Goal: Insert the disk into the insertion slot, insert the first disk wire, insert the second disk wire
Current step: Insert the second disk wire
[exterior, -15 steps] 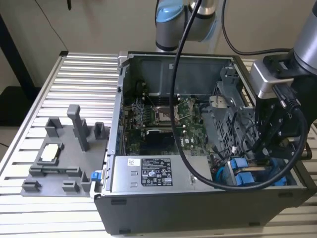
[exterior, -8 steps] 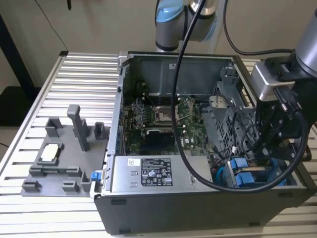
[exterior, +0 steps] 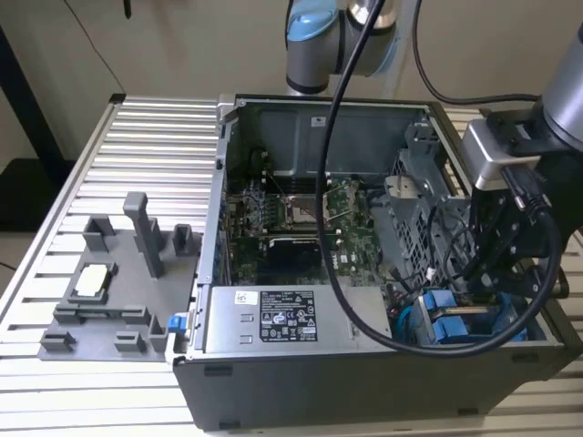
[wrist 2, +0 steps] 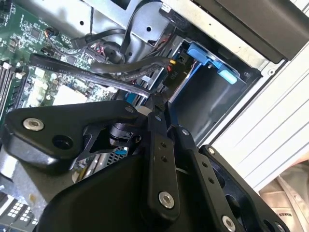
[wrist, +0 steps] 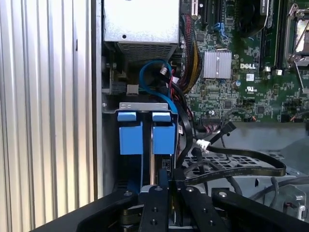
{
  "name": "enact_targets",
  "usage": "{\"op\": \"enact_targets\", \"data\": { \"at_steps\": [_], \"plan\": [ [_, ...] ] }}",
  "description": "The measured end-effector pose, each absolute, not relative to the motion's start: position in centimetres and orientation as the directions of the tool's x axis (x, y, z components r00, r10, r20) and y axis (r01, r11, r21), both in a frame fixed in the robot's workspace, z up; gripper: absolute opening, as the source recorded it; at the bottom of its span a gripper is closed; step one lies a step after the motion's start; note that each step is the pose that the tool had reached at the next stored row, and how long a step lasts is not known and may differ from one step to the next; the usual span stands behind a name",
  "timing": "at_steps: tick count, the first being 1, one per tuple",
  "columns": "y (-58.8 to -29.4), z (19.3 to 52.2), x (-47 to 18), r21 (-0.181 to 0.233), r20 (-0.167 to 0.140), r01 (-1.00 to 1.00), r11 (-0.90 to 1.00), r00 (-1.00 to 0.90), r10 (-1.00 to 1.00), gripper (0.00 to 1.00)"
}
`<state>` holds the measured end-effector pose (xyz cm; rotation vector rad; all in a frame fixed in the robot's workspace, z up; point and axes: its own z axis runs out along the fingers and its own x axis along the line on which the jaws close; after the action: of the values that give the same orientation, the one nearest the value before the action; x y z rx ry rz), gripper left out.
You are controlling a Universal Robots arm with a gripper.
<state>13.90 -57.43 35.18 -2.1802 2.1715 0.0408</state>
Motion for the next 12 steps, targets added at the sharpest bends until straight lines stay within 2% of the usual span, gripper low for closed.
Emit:
{"op": "enact_targets", "data": {
  "at_steps": [12],
  "plan": [
    [-57.43, 34.89, 14.66, 0.011, -0.064, -1.0, 0.009, -0.009, -0.998, 0.16]
  ]
}}
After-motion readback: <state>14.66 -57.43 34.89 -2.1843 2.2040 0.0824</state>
